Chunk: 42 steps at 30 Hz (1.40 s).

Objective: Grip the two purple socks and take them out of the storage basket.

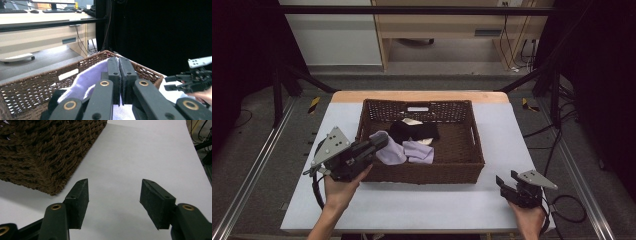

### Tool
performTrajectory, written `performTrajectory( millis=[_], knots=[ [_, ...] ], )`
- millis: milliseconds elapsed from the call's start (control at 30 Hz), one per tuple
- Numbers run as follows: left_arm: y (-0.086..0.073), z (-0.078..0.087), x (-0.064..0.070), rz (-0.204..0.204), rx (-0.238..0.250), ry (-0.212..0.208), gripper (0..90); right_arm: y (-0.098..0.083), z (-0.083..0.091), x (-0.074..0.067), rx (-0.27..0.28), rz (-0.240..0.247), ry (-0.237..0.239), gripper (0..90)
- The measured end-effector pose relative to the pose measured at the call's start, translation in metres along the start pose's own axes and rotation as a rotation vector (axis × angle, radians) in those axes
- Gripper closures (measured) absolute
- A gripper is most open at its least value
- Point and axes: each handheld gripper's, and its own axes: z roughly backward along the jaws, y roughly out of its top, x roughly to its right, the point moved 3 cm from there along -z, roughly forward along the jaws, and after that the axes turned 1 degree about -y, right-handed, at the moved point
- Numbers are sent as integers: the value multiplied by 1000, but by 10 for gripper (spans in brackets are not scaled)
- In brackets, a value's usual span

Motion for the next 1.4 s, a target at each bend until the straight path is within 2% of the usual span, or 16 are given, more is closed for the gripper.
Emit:
performTrajectory(
  millis=[433, 600, 633, 667, 833, 933, 1100, 1233, 1300, 1400],
  knots=[
    [-21, 21, 31, -17, -31, -78, 874, -2, 1, 0, -4, 2, -3, 401],
    [-40, 21, 39, -10, -77, -100, 874, -2, 1, 1, -3, 3, -2, 401],
    [-49, 19, 40, 1, -96, -104, 874, -2, 2, 0, -4, -3, -1, 400],
    [-49, 19, 40, 1, -96, -104, 874, -2, 2, 0, -4, -3, -1, 400],
    [-79, 13, 39, 30, -184, -105, 874, -3, 1, 1, -5, -3, -3, 400],
    [-94, 7, 38, 32, -235, -99, 874, -3, 1, 1, -4, 2, -4, 400],
    [-112, -1, 37, 49, -289, -97, 874, -3, 1, 0, -6, -1, 1, 401],
    [-130, -10, 32, 52, -348, -64, 873, -3, 0, 1, -8, 4, -1, 400],
    [-138, -13, 29, 38, -374, -46, 872, -4, 0, 1, -7, 6, 0, 399],
    [-148, -18, 28, 42, -407, -41, 871, -4, 0, 1, -8, 3, 0, 395]
  ],
)
